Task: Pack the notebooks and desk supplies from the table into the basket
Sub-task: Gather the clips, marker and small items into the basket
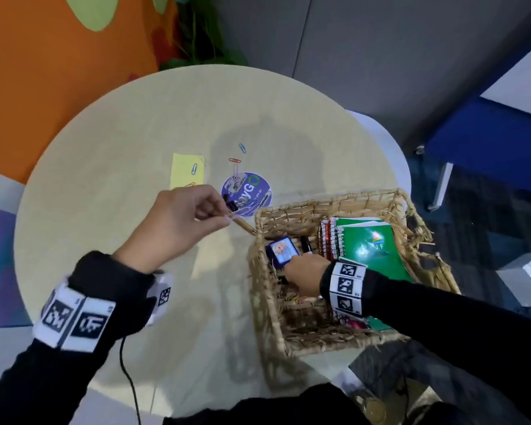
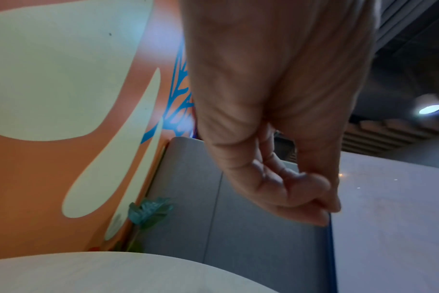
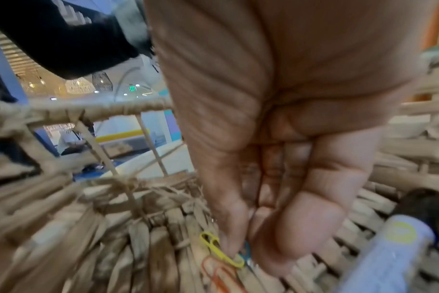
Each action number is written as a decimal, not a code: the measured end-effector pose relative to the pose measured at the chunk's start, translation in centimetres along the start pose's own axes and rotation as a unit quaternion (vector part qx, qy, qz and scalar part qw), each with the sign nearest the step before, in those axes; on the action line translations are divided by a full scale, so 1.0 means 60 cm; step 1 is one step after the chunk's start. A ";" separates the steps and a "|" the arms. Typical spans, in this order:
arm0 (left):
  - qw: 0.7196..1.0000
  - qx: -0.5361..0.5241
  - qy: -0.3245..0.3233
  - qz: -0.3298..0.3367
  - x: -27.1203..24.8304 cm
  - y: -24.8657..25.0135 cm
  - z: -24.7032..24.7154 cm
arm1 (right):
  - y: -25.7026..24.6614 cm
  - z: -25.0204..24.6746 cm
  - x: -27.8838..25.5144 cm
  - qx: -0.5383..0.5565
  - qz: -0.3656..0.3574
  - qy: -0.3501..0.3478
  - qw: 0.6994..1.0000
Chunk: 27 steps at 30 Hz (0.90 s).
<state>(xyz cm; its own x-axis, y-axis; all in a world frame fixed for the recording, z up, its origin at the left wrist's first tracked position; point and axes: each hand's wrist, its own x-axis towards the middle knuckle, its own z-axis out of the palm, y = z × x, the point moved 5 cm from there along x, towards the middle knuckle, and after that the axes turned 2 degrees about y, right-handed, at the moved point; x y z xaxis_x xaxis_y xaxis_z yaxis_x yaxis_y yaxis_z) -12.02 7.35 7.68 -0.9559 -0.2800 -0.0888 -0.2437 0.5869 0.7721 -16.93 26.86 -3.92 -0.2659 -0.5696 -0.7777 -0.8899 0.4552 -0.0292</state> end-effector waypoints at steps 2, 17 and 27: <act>0.999 -0.010 -0.025 0.022 -0.035 0.025 0.022 | 0.000 0.008 0.010 -0.001 0.012 -0.004 1.000; 0.837 0.398 -0.357 0.118 -0.070 0.068 0.323 | 0.171 0.023 -0.231 0.356 0.181 0.350 0.847; 0.720 0.506 -0.470 0.072 -0.064 0.064 0.375 | 0.171 0.081 -0.262 0.390 0.189 0.335 0.837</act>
<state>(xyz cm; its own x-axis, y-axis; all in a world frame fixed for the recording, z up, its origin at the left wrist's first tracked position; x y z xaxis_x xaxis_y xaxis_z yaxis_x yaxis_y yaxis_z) -12.98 27.75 -3.16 -0.5556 0.1980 -0.8076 0.3289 0.9443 0.0052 -20.09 43.81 4.98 -0.8544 -0.4202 -0.3058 -0.2517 0.8494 -0.4640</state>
